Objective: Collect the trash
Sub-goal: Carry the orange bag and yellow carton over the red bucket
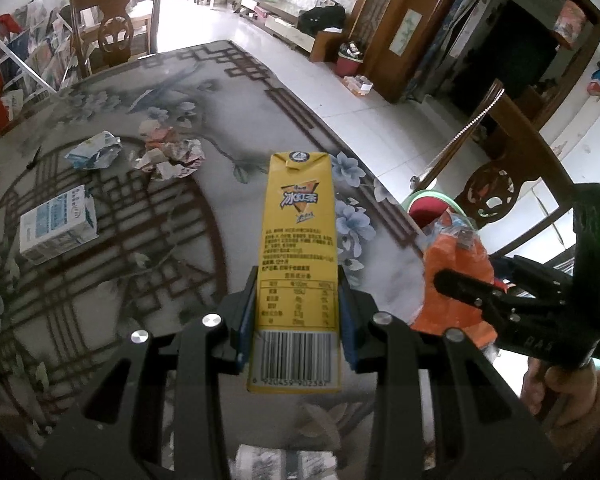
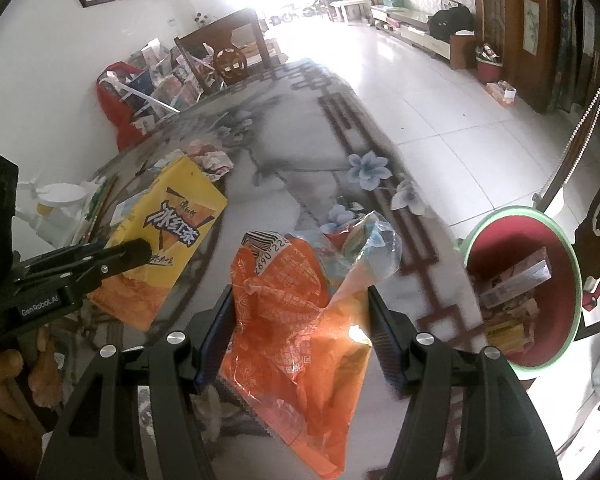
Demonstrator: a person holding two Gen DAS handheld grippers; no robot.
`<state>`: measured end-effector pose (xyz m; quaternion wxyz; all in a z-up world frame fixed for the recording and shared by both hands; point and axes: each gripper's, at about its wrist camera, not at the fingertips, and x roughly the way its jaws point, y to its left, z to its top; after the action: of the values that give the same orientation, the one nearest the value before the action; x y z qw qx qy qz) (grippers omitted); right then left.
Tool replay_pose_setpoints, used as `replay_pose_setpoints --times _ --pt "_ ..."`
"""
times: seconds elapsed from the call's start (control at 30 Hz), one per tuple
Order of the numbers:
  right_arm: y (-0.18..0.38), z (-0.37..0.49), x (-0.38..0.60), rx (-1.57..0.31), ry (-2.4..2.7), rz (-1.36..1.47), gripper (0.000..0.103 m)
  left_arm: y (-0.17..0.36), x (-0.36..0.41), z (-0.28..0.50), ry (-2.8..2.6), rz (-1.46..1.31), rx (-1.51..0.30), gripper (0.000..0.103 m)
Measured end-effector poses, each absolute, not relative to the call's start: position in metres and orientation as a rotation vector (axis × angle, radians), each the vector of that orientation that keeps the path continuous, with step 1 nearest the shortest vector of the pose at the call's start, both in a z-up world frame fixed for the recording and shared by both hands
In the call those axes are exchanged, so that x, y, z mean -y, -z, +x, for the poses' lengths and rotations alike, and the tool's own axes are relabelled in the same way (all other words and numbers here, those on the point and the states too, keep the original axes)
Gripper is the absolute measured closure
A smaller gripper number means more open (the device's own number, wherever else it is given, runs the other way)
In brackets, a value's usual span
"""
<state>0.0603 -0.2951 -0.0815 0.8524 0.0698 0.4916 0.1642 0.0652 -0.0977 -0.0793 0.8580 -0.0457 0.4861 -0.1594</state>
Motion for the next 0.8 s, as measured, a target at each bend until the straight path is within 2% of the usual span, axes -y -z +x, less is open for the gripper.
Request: replay_pose_setpoints --times 0.8 --pt "0.083 0.099 0.412 -1.022 -0.291 0.215 0.042 0.069 0.205 0.097 0.364 -0.069 -1.008 0.07"
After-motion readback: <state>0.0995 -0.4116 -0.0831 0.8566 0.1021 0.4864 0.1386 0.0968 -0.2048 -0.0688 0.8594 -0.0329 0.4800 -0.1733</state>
